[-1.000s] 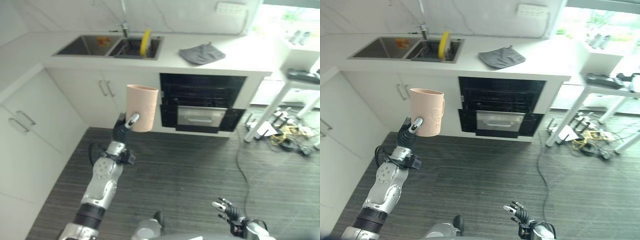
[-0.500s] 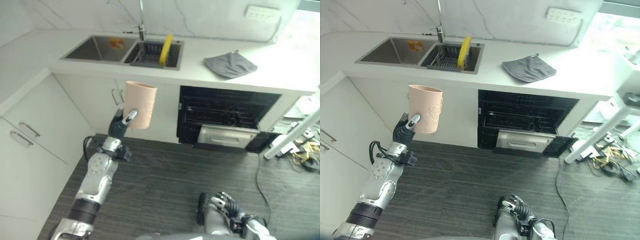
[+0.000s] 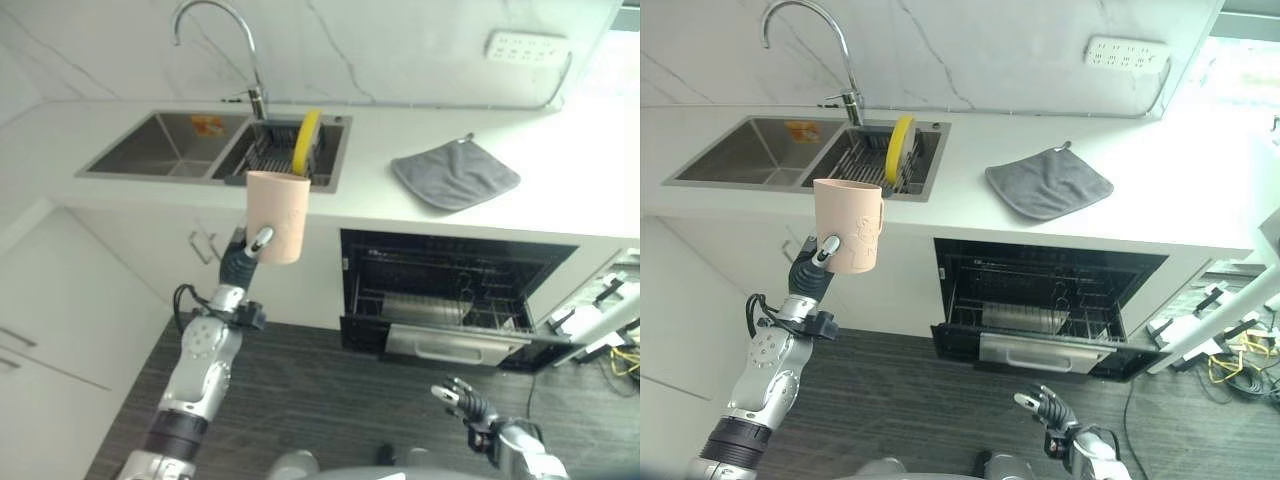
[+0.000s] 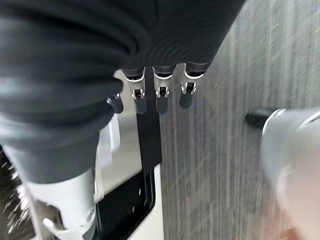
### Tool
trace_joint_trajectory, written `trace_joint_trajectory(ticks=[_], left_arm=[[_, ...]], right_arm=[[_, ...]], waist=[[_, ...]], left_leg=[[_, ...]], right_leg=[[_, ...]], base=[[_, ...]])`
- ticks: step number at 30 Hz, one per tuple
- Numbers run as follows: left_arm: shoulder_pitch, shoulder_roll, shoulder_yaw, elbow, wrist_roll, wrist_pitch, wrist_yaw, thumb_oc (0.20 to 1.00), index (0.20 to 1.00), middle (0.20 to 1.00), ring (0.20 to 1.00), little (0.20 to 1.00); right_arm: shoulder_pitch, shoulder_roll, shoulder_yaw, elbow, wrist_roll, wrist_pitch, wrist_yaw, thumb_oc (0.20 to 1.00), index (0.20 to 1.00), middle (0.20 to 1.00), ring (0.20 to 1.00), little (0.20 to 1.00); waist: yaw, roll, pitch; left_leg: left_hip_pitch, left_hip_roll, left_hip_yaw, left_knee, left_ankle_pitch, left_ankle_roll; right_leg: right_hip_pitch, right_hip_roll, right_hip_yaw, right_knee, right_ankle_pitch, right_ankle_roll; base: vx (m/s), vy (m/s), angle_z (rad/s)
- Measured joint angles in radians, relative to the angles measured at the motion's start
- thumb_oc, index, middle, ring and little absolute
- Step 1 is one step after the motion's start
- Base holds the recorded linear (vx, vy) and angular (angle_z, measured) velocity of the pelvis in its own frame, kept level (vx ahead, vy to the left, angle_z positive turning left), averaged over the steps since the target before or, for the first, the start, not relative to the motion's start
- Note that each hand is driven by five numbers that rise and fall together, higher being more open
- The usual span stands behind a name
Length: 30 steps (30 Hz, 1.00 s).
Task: Place the dishes in the dishwasher.
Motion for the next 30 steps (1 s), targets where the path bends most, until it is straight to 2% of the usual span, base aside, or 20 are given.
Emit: trace_joint_trajectory(ticks=[1,2,3,4,5,7,9,10,14,19,22,24,26,27,28,30], left_arm=[[0.005,0.005,-0.001,0.002,0.0,-0.006,0.014,0.2,0.2,0.2,0.2,0.2],[0.005,0.006,-0.001,0.0,0.0,-0.012,0.017,0.2,0.2,0.2,0.2,0.2],[0.012,0.003,-0.006,-0.003,0.0,-0.023,0.024,0.2,0.2,0.2,0.2,0.2],[0.016,-0.004,-0.014,-0.005,0.0,-0.023,0.025,0.2,0.2,0.2,0.2,0.2],[0.002,-0.009,-0.041,-0.016,0.0,-0.022,0.017,0.2,0.2,0.2,0.2,0.2],[-0.007,-0.01,-0.049,-0.035,0.001,-0.022,0.008,0.2,0.2,0.2,0.2,0.2],[-0.005,-0.006,-0.05,-0.027,0.0,-0.021,0.01,0.2,0.2,0.2,0.2,0.2],[0.0,0.008,-0.049,-0.026,0.0,-0.021,0.014,0.2,0.2,0.2,0.2,0.2],[-0.007,0.021,-0.048,-0.028,0.001,-0.021,0.013,0.2,0.2,0.2,0.2,0.2],[-0.005,0.021,-0.047,-0.034,0.0,-0.016,0.005,0.2,0.2,0.2,0.2,0.2],[-0.001,0.022,-0.041,-0.034,0.001,-0.015,0.002,0.2,0.2,0.2,0.2,0.2],[-0.004,0.023,-0.041,-0.034,0.001,-0.015,-0.002,0.2,0.2,0.2,0.2,0.2],[-0.007,0.023,-0.038,-0.033,0.001,-0.014,-0.004,0.2,0.2,0.2,0.2,0.2],[-0.007,0.022,-0.037,-0.033,0.001,-0.014,-0.002,0.2,0.2,0.2,0.2,0.2],[-0.011,0.022,-0.038,-0.033,0.001,-0.014,-0.001,0.2,0.2,0.2,0.2,0.2],[-0.014,0.009,-0.043,-0.029,0.001,-0.017,0.011,0.2,0.2,0.2,0.2,0.2]], right_arm=[[0.005,-0.001,0.007,0.001,-0.001,-0.016,0.004,1.0,1.0,1.0,1.0,1.0],[0.004,-0.001,0.01,-0.001,-0.001,-0.02,0.004,1.0,1.0,1.0,1.0,1.0],[0.009,-0.007,0.016,-0.006,-0.001,-0.033,0.01,1.0,1.0,1.0,1.0,1.0],[0.023,-0.02,0.016,-0.006,-0.001,-0.035,0.011,1.0,1.0,1.0,1.0,1.0],[0.055,-0.023,0.013,-0.007,0.0,-0.035,0.005,1.0,1.0,1.0,1.0,1.0],[0.06,-0.022,0.008,0.002,0.0,-0.035,-0.006,1.0,1.0,1.0,1.0,1.0],[0.065,-0.01,0.002,0.009,0.0,-0.035,-0.018,1.0,1.0,1.0,1.0,1.0],[0.072,-0.002,-0.017,0.02,0.0,-0.035,-0.023,1.0,1.0,1.0,1.0,1.0],[0.076,-0.001,-0.028,0.021,-0.002,-0.041,-0.024,1.0,1.0,1.0,1.0,1.0],[0.073,0.005,-0.026,0.035,-0.002,-0.051,-0.034,1.0,1.0,1.0,1.0,1.0],[0.065,0.009,-0.023,0.034,-0.014,-0.052,-0.034,1.0,1.0,1.0,1.0,1.0],[0.064,0.01,0.0,0.034,-0.041,-0.055,-0.033,1.0,1.0,1.0,1.0,1.0],[0.061,0.019,0.028,0.034,-0.055,-0.059,-0.025,1.0,1.0,1.0,1.0,1.0],[0.058,0.023,0.043,0.034,-0.061,-0.06,-0.019,1.0,1.0,1.0,1.0,1.0],[0.053,0.029,0.053,0.034,-0.065,-0.061,-0.013,1.0,1.0,1.0,1.0,1.0],[0.032,0.039,0.057,0.035,-0.083,-0.061,-0.002,1.0,1.0,1.0,1.0,1.0]], waist=[[-0.001,0.012,0.001],[0.0,0.016,0.003],[0.0,0.061,-0.001],[-0.004,0.088,-0.006],[-0.01,0.079,-0.01],[-0.016,0.082,-0.01],[-0.014,0.073,-0.01],[-0.007,0.064,-0.011],[-0.013,0.062,-0.011],[-0.005,0.063,-0.012],[-0.004,0.059,-0.011],[-0.005,0.045,-0.009],[0.001,0.033,-0.009],[0.008,0.032,-0.01],[0.016,0.034,-0.009],[0.04,0.05,-0.005]], left_leg=[[-0.004,0.002,-0.024,-0.215,0.009,-0.003],[-0.003,-0.003,-0.037,-0.281,0.019,-0.014],[-0.012,-0.008,-0.131,-0.432,0.143,-0.022],[-0.009,-0.003,-0.15,-0.449,0.284,-0.01],[0.071,-0.032,-0.094,-0.578,0.261,-0.002],[0.133,-0.049,-0.088,-0.728,0.254,0.015],[0.161,-0.068,-0.083,-0.775,0.266,0.033],[0.194,-0.089,-0.077,-0.8,0.26,0.042],[0.197,-0.102,-0.072,-0.801,0.257,0.047],[0.197,-0.088,-0.061,-0.801,0.25,0.038],[0.195,-0.081,-0.052,-0.8,0.25,0.037],[0.192,-0.077,-0.049,-0.793,0.25,0.037],[0.188,-0.065,-0.041,-0.783,0.243,0.043],[0.177,-0.061,-0.035,-0.77,0.228,0.04],[0.164,-0.047,-0.032,-0.76,0.222,0.033],[0.137,-0.004,-0.025,-0.722,0.212,0.013]], right_leg=[[0.056,0.004,0.015,-0.047,0.005,0.011],[0.068,0.007,0.018,-0.058,0.002,0.015],[0.118,0.016,0.061,-0.08,-0.021,0.06],[0.132,0.029,0.071,-0.076,-0.035,0.084],[0.151,-0.008,0.048,-0.082,-0.056,0.13],[0.142,-0.025,0.029,-0.077,-0.073,0.156],[0.136,-0.045,0.028,-0.055,-0.084,0.177],[0.139,-0.069,0.031,-0.042,-0.1,0.201],[0.148,-0.083,0.034,-0.058,-0.099,0.202],[0.147,-0.072,0.031,-0.064,-0.093,0.193],[0.13,-0.066,0.051,-0.045,-0.093,0.194],[0.105,-0.068,0.065,0.006,-0.108,0.194],[0.073,-0.093,0.046,0.066,-0.145,0.188],[0.059,-0.118,0.039,0.071,-0.141,0.19],[0.049,-0.141,0.032,0.065,-0.121,0.212],[0.019,-0.197,0.048,0.09,-0.123,0.219]], base=[[0.09,0.168,-0.42],[0.08,0.215,-0.89],[0.03,0.157,-0.78],[0.03,0.246,-0.54],[0.02,0.165,0.13],[0.02,0.147,0.26],[0.0,0.13,-0.03],[-0.02,0.122,-0.18],[-0.03,0.077,-0.07],[-0.04,0.019,-0.04],[-0.09,-0.113,-0.15],[-0.09,-0.245,-0.1],[-0.06,-0.25,-0.17],[-0.06,-0.32,-0.22],[-0.12,-0.587,-0.29],[-0.11,-0.509,-0.27]])
